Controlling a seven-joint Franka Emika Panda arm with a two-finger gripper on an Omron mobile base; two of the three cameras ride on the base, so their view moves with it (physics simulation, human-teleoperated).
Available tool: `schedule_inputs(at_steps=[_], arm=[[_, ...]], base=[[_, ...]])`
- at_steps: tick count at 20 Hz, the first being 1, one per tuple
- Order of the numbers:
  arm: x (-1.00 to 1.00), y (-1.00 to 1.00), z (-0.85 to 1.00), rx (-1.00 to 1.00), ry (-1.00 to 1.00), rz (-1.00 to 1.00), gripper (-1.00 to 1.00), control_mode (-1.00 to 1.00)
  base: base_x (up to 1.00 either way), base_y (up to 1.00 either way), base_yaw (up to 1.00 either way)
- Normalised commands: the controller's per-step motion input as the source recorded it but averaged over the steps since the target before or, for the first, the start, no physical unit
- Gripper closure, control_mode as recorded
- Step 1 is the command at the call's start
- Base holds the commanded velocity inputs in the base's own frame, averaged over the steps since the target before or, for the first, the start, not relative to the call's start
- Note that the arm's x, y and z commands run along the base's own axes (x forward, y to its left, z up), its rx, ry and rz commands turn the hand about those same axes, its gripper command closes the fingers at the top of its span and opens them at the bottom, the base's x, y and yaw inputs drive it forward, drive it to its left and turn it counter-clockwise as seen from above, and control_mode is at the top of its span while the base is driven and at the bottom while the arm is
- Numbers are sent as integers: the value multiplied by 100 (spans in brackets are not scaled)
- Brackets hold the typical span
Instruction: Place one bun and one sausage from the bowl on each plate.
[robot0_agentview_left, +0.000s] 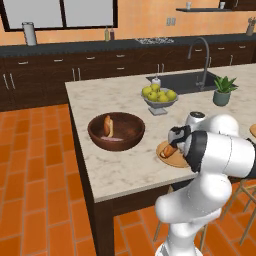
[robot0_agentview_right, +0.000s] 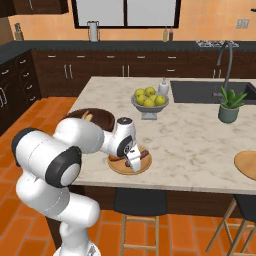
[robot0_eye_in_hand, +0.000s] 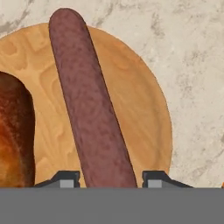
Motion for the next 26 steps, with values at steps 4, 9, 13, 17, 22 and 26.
schedule_inputs(at_steps=[4, 9, 13, 17, 22, 26], arm=[[-33, 0, 80, -3, -9, 5, -100, -100], [-38, 41, 99, -9, -7, 19, -100, -100], [-26, 100, 84, -14, -5, 42, -100, -100], [17, 100, 63, -9, -6, 41, -100, -100], [67, 97, 59, -7, -3, 30, -100, -100], [99, 72, 32, -2, 1, 20, -100, -100]], base=[[0, 0, 0], [0, 0, 0], [0, 0, 0], [0, 0, 0], [0, 0, 0], [0, 0, 0]])
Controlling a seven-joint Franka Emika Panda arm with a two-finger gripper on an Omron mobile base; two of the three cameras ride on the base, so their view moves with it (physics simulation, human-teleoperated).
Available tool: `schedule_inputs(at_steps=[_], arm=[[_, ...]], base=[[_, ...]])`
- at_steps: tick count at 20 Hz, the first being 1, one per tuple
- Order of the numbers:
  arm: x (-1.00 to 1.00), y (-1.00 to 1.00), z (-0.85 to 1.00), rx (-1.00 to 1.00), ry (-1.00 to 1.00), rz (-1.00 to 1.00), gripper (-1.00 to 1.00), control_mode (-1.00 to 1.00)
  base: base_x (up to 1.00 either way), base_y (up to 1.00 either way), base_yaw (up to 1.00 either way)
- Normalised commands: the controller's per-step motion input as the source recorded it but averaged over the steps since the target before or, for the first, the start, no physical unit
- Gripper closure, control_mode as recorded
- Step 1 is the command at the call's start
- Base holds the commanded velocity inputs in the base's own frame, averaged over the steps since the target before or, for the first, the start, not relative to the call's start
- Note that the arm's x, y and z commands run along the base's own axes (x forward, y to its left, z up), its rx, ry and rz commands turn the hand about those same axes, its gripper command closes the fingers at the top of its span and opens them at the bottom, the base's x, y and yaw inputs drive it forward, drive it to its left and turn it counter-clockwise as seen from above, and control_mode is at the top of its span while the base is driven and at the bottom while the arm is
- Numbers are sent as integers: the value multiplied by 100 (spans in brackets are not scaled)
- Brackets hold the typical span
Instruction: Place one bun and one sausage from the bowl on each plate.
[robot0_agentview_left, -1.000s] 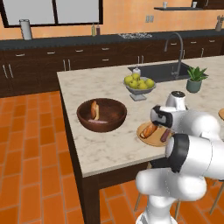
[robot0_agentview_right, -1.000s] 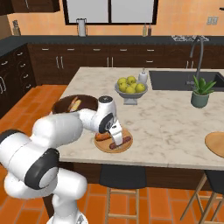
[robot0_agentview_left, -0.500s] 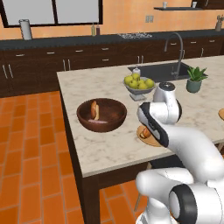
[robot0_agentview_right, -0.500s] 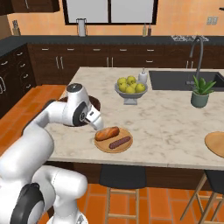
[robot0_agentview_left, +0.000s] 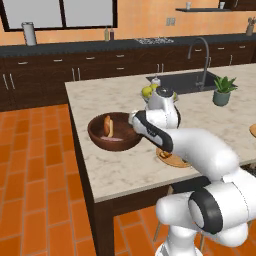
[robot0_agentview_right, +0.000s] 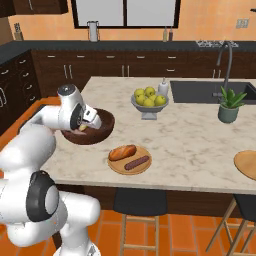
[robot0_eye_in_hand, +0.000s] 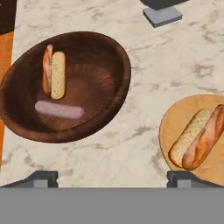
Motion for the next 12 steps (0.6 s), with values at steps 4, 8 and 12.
schedule_inputs(at_steps=[4, 8, 12], arm=[[100, 68, 1, -2, 7, 14, -100, -100], [94, 46, -33, 0, 11, 10, -100, -100], [70, 40, -42, 0, 6, 4, -100, -100]], base=[[0, 0, 0], [0, 0, 0], [0, 0, 0]])
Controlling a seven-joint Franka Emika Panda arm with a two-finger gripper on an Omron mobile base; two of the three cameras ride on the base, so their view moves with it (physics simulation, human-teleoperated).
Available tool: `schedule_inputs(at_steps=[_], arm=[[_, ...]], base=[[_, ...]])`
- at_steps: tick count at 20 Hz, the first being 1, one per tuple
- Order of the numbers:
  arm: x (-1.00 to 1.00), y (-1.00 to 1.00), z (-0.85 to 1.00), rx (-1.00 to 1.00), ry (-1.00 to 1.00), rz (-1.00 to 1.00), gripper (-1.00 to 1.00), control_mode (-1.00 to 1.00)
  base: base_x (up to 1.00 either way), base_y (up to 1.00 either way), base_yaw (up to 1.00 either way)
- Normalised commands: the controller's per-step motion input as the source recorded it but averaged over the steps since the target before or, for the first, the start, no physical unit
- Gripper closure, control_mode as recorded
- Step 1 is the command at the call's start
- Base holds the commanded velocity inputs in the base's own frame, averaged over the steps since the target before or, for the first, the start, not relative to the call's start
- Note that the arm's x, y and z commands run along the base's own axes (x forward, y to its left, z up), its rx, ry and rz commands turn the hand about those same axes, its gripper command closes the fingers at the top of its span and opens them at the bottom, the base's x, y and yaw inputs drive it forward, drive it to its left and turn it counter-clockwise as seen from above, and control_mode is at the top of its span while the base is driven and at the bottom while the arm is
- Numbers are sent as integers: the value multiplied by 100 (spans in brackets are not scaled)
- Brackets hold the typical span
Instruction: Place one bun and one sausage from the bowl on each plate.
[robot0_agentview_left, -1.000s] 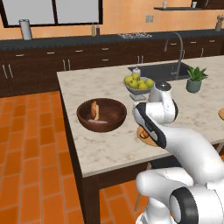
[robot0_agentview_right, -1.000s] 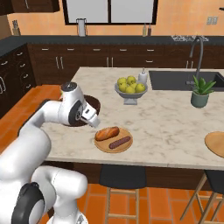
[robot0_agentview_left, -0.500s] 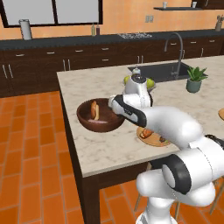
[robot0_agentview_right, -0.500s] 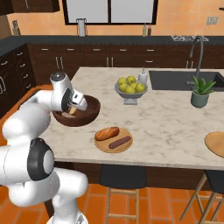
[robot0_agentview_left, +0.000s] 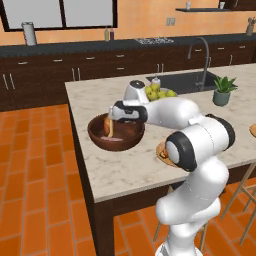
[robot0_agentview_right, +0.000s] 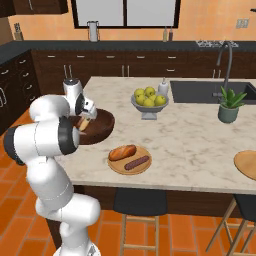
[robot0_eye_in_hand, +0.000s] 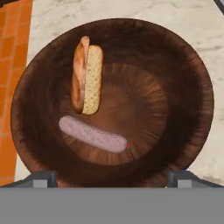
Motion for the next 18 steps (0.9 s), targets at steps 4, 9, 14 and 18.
schedule_inputs(at_steps=[4, 9, 14, 18], arm=[[56, 45, -24, 0, 3, 4, -100, -100], [47, 28, -42, 0, 4, 1, -100, -100], [45, 19, -51, 0, 4, 0, -100, -100], [54, 15, -43, -1, 2, 0, -100, -100]], base=[[0, 0, 0], [0, 0, 0], [0, 0, 0], [0, 0, 0]])
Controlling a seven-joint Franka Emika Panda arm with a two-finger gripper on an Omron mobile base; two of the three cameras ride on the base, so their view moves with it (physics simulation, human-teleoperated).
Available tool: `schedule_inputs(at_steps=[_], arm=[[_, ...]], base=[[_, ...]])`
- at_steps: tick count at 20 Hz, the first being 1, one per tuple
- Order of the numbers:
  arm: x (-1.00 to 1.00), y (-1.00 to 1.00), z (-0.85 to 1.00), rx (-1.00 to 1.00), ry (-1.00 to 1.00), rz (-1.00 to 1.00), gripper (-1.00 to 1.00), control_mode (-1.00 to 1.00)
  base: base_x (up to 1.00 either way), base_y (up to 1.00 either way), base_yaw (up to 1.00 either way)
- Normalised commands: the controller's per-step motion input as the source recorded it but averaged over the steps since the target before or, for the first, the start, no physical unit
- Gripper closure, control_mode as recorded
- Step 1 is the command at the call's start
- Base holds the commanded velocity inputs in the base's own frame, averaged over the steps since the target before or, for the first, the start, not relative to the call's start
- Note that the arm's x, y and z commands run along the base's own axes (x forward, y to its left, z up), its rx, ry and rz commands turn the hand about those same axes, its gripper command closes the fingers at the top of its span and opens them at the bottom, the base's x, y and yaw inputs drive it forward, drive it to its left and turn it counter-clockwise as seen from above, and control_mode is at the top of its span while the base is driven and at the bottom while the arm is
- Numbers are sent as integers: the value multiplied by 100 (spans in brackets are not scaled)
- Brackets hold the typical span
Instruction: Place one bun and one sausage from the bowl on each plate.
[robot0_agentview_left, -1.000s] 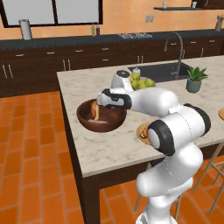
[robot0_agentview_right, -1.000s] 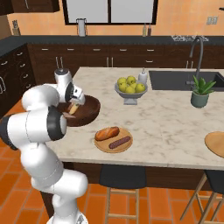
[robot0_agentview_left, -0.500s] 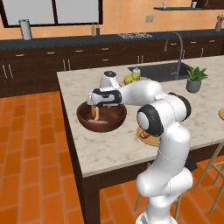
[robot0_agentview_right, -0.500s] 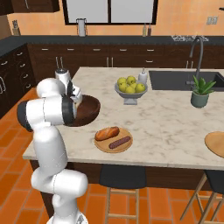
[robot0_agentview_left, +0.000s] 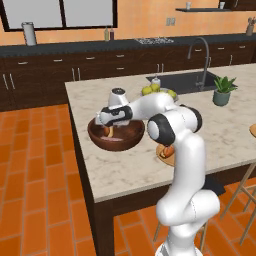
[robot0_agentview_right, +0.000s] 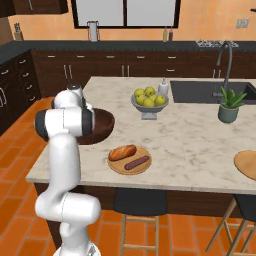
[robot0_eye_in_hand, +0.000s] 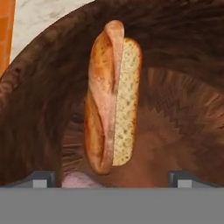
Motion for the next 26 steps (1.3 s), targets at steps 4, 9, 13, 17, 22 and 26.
schedule_inputs(at_steps=[4, 9, 13, 17, 22, 26], arm=[[53, 9, -45, -3, 1, 0, -100, -100], [47, 8, -45, -1, 5, 0, -100, -100], [19, 1, -42, 0, 5, 0, 100, -100], [-34, -3, 35, 0, -5, 0, 100, -100], [-80, -29, 100, 2, -16, 0, 100, -100], [-100, -62, 94, 8, -13, 0, 100, -100]], base=[[0, 0, 0], [0, 0, 0], [0, 0, 0], [0, 0, 0], [0, 0, 0], [0, 0, 0]])
